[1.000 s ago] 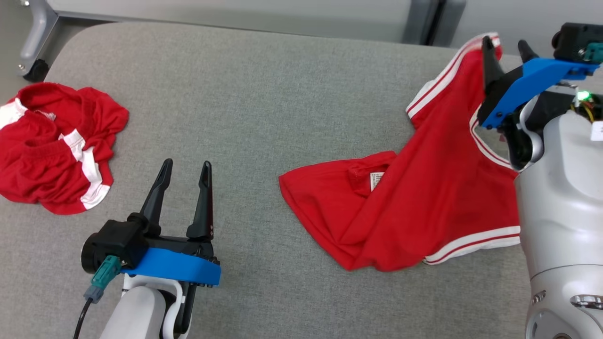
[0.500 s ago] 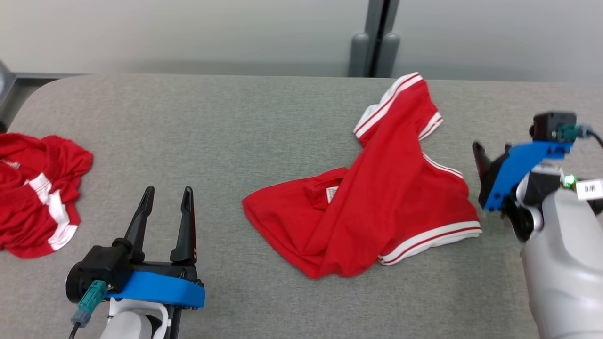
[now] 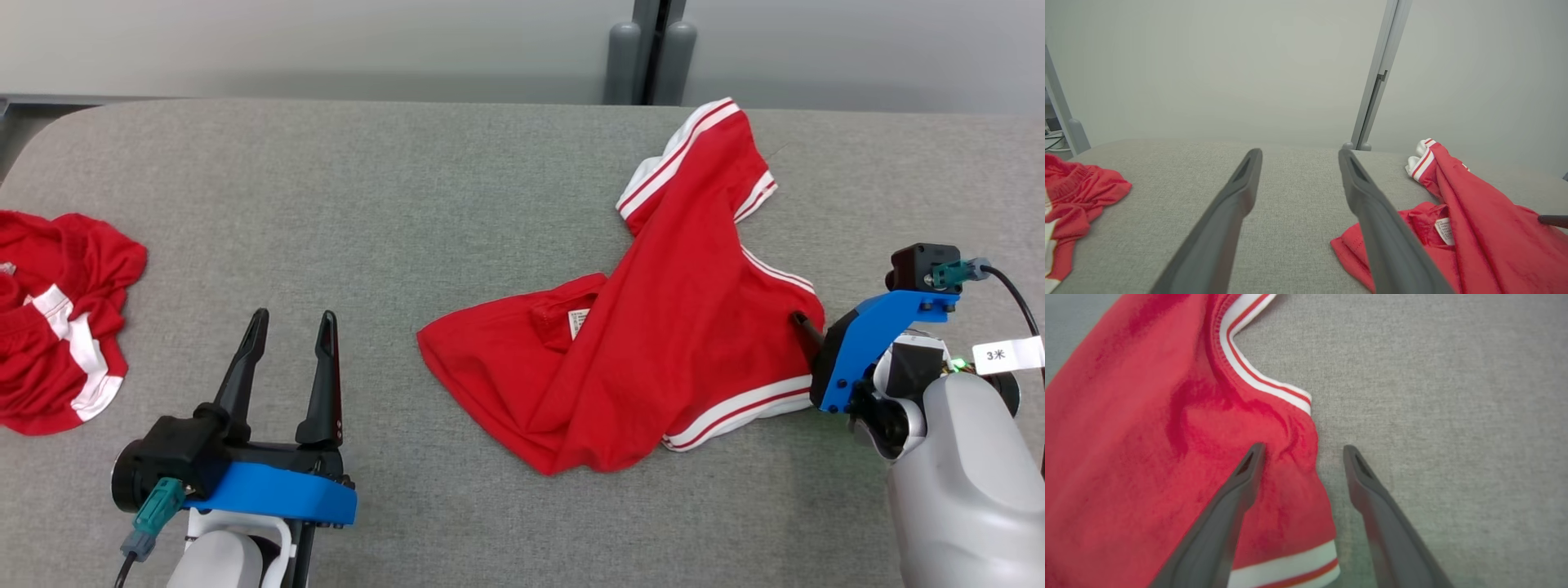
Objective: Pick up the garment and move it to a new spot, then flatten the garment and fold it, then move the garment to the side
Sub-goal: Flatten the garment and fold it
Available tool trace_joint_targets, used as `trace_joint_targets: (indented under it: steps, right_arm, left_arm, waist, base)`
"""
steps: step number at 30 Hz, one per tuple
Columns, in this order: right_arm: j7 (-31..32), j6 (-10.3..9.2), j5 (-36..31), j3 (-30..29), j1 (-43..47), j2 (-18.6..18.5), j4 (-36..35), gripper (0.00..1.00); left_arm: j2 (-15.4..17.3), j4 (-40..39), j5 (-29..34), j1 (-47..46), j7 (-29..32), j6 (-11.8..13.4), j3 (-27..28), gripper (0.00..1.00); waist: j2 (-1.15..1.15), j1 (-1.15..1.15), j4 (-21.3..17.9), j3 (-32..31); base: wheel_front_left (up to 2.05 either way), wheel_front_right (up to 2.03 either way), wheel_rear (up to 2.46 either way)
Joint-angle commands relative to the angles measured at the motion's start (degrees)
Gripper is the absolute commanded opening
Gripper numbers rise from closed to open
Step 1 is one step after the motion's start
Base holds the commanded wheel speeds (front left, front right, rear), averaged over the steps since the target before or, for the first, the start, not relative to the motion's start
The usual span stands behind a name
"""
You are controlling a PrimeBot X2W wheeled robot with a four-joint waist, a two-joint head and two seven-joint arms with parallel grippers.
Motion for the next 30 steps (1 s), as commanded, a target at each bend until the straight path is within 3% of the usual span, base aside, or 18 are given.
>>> trace_joint_targets:
  steps: [1,7,8,9,13,19,23,30]
  right_arm:
    - [0.49,0.03,-1.04,-0.96,-0.79,0.21,0.47,1.00]
    - [1.41,0.03,-4.59,-3.21,-2.79,0.72,3.22,1.00]
    - [1.77,0.03,-4.93,-3.19,-2.80,0.83,3.87,0.40]
    - [1.93,0.04,-5.01,-2.75,-2.81,0.93,4.29,0.00]
    - [0.41,0.08,-3.65,-0.33,-2.31,1.28,4.15,0.00]
    - [-4.60,0.04,-1.01,3.90,-0.68,0.96,-2.87,0.00]
    - [-5.48,0.03,3.81,9.80,4.36,1.00,-14.64,0.00]
    - [-0.04,0.03,9.69,14.82,16.25,0.97,-41.08,0.00]
  left_arm:
    - [0.31,-0.17,-0.25,-0.99,0.04,0.08,0.00,1.00]
    - [0.07,-0.11,-0.32,-2.01,-0.01,-0.04,-0.35,1.00]
    - [0.02,-0.07,-0.37,-2.15,-0.05,-0.01,-0.31,1.00]
    - [-0.01,0.01,-0.32,-2.24,-0.09,0.02,-0.27,1.00]
    - [-0.08,0.49,-0.55,-2.11,-0.23,0.05,-0.12,1.00]
    - [0.17,0.92,-0.79,-1.02,-0.34,0.46,0.47,1.00]
    - [0.44,0.77,-0.98,0.44,-0.44,0.94,1.24,1.00]
    - [0.90,-0.20,-1.22,2.13,-0.46,1.44,1.96,1.00]
  waist:
    - [0.00,0.00,0.96,0.83]
    - [0.00,0.00,3.02,2.70]
    - [0.00,0.00,3.22,2.86]
    - [0.00,0.00,3.39,2.99]
    - [0.00,0.00,3.57,2.97]
    - [0.00,0.00,2.62,1.18]
    - [0.00,0.00,0.93,-0.87]
    - [0.00,0.00,-1.75,-2.90]
  base:
    - [0.00,0.00,0.00]
    - [0.00,0.00,0.00]
    - [0.00,0.00,0.00]
    - [0.00,0.00,0.00]
    - [0.00,0.00,0.00]
    - [0.00,0.00,0.00]
    - [0.00,0.00,0.00]
    - [0.00,0.00,0.00]
